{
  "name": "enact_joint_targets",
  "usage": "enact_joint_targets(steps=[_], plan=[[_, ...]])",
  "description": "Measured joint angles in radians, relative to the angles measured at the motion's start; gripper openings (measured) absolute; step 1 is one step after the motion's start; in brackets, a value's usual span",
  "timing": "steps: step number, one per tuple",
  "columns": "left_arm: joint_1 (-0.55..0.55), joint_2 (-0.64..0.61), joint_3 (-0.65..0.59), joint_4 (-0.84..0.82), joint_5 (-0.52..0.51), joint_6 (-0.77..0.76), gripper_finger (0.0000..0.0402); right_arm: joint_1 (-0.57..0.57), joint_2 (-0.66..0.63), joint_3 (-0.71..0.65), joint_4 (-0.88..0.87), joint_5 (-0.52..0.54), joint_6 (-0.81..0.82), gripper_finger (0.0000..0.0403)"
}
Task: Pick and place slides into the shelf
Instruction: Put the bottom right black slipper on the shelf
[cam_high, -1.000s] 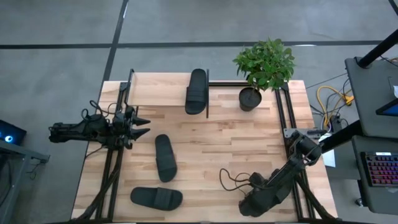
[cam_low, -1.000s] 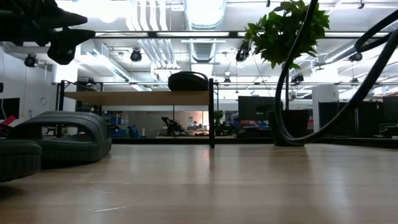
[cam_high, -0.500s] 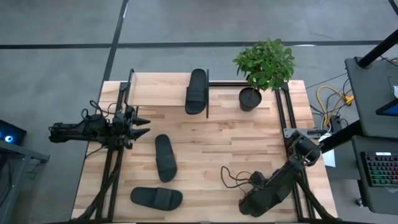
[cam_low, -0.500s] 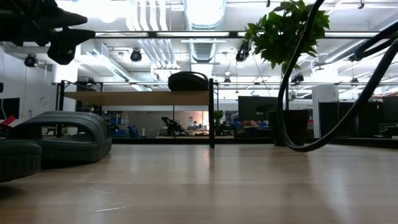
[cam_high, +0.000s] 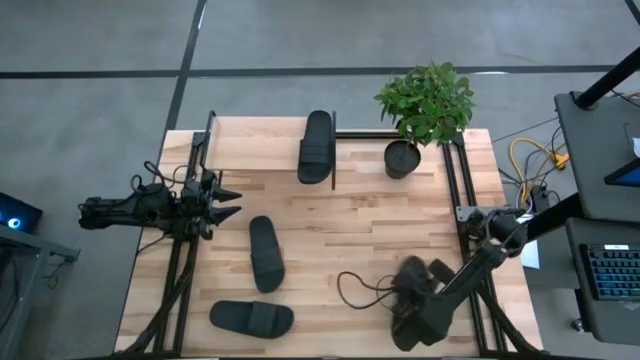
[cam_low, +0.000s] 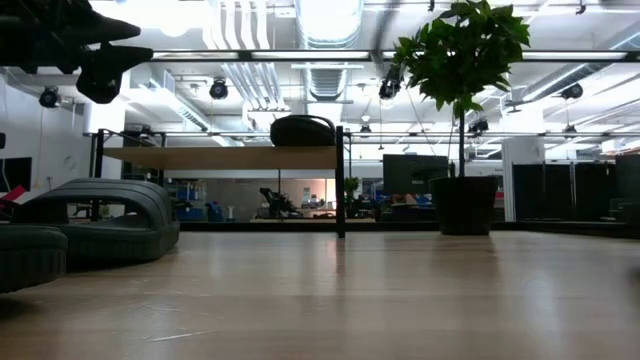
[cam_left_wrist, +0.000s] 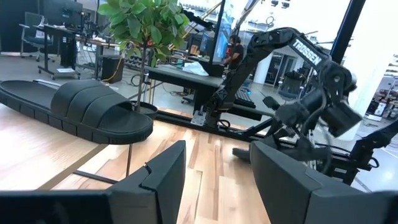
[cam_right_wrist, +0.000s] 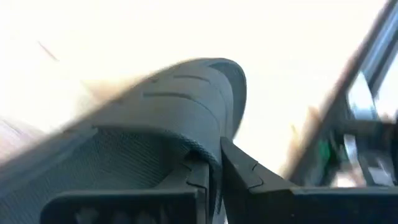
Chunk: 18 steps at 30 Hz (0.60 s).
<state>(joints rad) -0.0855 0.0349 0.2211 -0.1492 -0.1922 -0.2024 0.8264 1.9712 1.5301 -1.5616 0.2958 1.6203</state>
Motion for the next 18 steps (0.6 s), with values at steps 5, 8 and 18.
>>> enact_joint_targets(steps=[5,8,18], plan=[[0.0,0.001,0.0,0.01,0.004,0.004,0.0167,0.016,-0.07,0.003,0.005,0.277,-0.003,0.001],[0.0,0.002,0.0,0.011,0.008,0.006,0.0167,0.022,-0.102,0.004,0.002,0.416,-0.025,0.001],[0.0,0.018,-0.033,0.147,0.191,0.139,0.0167,0.03,-0.161,0.004,0.133,0.969,-0.221,0.0009]])
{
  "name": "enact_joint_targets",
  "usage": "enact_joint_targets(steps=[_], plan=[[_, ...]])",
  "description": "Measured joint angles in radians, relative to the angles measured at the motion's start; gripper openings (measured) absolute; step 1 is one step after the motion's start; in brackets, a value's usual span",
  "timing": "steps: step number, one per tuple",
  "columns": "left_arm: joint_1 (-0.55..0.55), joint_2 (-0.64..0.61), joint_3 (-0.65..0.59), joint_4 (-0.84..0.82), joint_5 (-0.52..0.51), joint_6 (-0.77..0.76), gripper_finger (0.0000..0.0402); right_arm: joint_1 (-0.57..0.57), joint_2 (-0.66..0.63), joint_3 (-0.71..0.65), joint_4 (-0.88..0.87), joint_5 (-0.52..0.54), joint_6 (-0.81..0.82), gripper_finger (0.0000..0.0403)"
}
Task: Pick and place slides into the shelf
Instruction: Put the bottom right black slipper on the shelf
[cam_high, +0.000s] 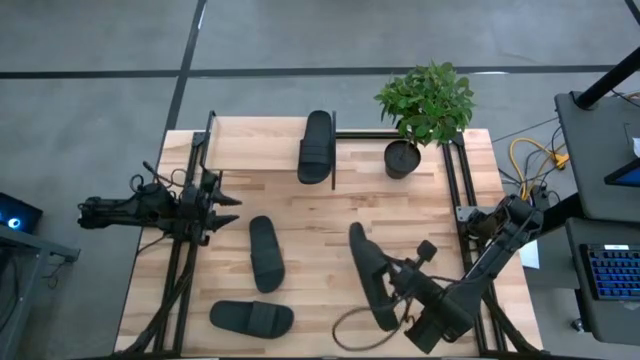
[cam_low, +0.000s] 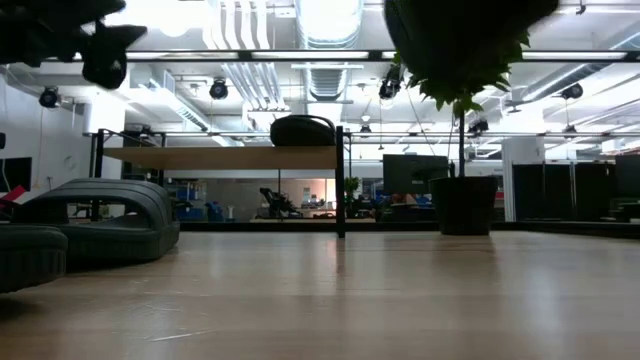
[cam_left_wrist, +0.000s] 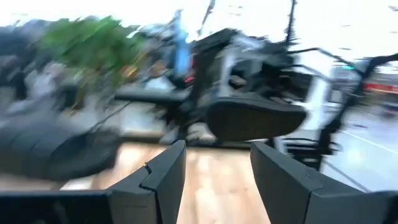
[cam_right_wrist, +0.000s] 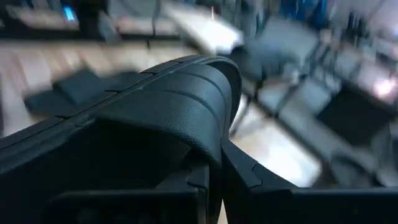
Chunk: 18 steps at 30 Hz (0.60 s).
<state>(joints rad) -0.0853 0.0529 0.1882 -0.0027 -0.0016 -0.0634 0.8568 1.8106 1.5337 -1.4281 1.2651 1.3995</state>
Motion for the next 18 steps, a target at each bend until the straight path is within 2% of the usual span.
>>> enact_joint_targets(steps=[4,8,12,18], plan=[[0.0,0.038,-0.02,0.11,0.116,0.126,0.0167,0.001,-0.005,0.0,0.107,0.113,-0.097,0.0009],[0.0,0.116,-0.04,0.219,0.188,0.208,0.0167,0.001,-0.005,0.0,0.207,0.116,-0.145,0.0009],[0.0,0.23,-0.067,0.398,0.259,0.257,0.0167,0.0,-0.005,0.013,0.356,0.061,-0.27,0.0009],[0.0,0.417,-0.057,0.591,0.315,0.297,0.0167,-0.001,-0.006,0.036,0.748,-0.073,-0.702,0.0009]])
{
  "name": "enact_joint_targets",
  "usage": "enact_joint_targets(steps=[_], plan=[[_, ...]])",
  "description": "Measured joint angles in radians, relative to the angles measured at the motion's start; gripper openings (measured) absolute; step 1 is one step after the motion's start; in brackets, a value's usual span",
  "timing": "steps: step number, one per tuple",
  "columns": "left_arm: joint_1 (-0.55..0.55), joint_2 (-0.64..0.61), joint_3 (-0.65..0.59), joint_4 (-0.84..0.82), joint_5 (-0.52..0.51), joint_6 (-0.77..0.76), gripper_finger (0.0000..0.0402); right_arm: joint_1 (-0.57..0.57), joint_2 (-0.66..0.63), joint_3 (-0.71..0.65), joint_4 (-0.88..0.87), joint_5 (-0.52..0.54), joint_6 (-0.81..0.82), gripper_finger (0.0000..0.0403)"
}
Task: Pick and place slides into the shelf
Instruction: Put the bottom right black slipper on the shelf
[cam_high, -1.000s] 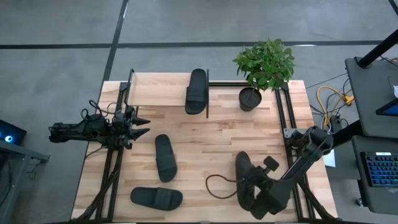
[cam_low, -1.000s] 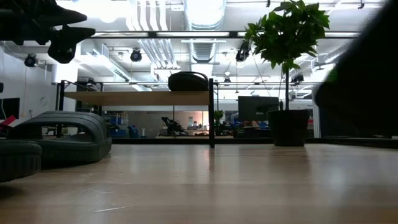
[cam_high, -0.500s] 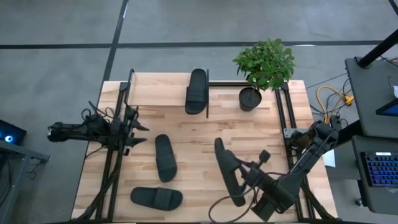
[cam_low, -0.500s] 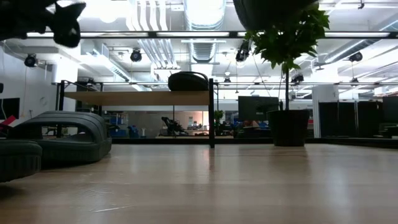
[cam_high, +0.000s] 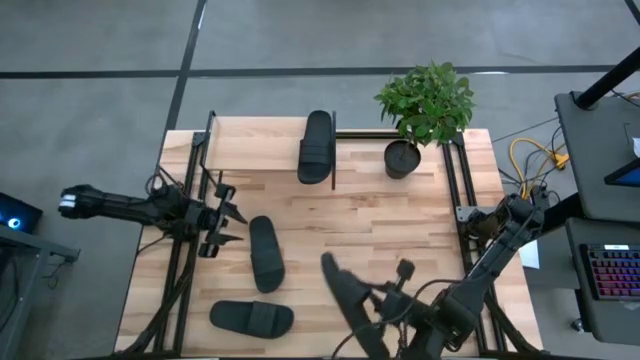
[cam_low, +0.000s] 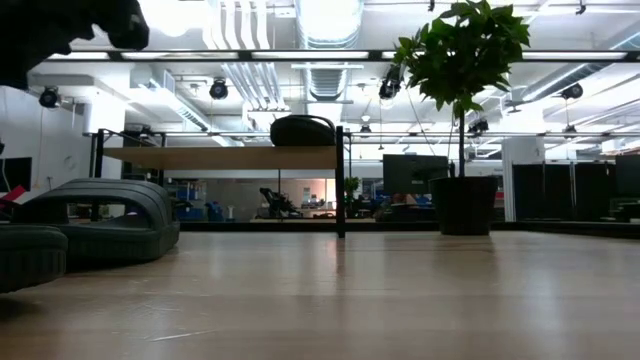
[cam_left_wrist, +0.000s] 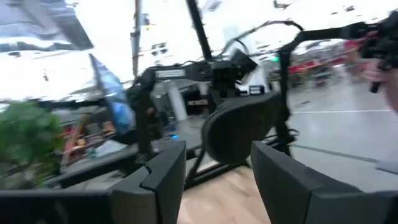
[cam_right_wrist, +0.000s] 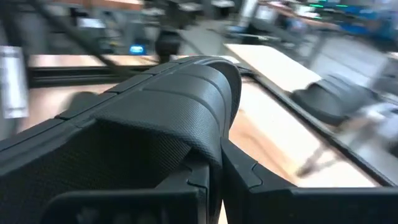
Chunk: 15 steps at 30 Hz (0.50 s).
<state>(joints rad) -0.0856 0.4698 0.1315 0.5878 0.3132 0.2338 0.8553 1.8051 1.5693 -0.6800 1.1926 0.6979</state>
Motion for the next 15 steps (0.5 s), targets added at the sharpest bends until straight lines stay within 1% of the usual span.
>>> enact_joint_targets(steps=[4,6,8,10,12,15], plan=[[0.0,0.139,0.036,0.08,0.078,-0.016,0.0167,-0.018,0.0,0.01,0.243,-0.094,-0.285,0.0009],[0.0,0.207,0.051,0.128,0.124,-0.019,0.0167,-0.033,-0.001,0.01,0.317,-0.124,-0.388,0.0009],[-0.001,0.273,0.074,0.177,0.163,-0.03,0.0168,-0.047,-0.001,0.01,0.344,-0.139,-0.424,0.0009],[0.0,0.336,0.093,0.2,0.18,-0.044,0.0176,-0.062,-0.001,0.01,0.346,-0.157,-0.432,0.0009],[0.0,0.39,0.122,0.25,0.191,-0.042,0.0195,-0.079,-0.001,0.009,0.354,-0.199,-0.437,0.0009],[0.0,0.466,0.165,0.248,0.2,-0.043,0.0236,-0.104,0.002,0.009,0.37,-0.249,-0.445,0.0009]])
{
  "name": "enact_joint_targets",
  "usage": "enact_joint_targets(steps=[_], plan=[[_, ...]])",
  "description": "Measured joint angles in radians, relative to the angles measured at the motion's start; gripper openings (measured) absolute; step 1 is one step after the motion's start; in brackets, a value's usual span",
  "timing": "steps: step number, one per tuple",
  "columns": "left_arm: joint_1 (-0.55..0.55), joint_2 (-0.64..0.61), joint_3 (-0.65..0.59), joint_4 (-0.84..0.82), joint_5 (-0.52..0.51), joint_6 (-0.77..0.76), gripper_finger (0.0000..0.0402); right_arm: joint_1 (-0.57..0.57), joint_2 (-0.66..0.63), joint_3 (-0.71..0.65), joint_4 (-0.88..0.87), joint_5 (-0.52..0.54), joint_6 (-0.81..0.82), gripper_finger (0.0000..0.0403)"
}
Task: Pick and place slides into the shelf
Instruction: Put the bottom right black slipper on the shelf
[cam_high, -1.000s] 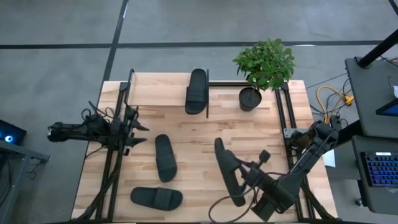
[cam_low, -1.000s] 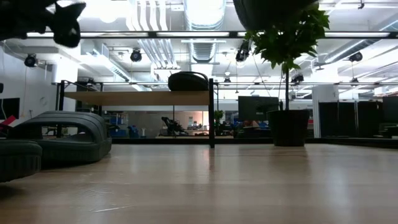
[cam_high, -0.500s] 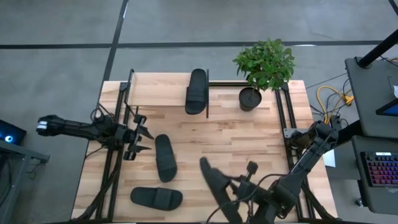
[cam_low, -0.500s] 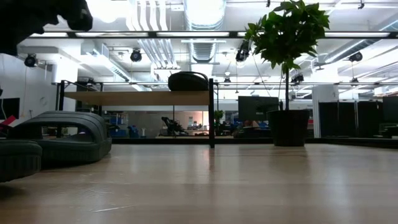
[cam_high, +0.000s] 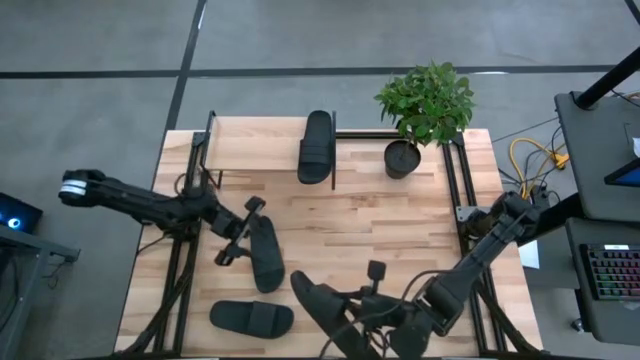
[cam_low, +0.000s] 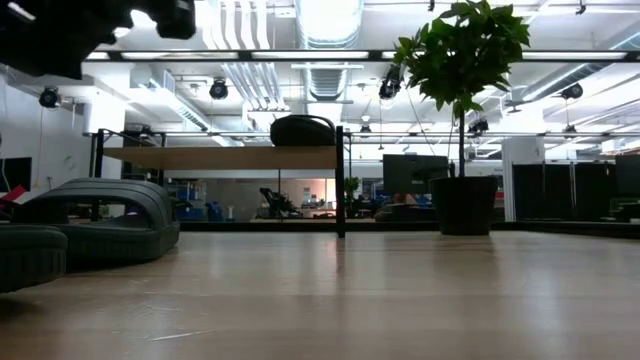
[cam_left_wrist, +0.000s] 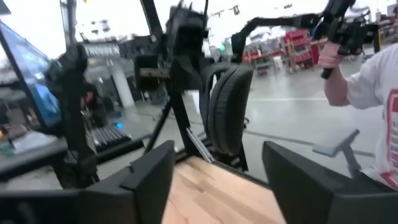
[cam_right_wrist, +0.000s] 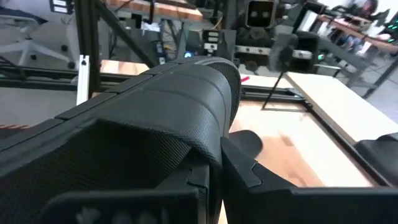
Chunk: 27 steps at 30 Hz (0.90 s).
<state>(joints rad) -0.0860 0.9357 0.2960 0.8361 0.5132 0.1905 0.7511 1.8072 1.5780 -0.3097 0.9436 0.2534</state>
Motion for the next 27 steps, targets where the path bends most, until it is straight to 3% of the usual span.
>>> enact_joint_targets(steps=[6,20,27], plan=[[0.0,0.12,0.08,-0.001,0.023,0.004,0.0288,-0.033,0.001,0.0,0.017,-0.035,-0.058,0.0009],[-0.004,0.339,0.255,-0.006,0.213,0.001,0.0289,-0.07,0.001,-0.001,0.038,-0.062,-0.132,0.0009],[-0.021,0.414,0.334,-0.006,0.236,0.001,0.0289,-0.08,0.001,-0.001,0.035,-0.06,-0.146,0.0009]])
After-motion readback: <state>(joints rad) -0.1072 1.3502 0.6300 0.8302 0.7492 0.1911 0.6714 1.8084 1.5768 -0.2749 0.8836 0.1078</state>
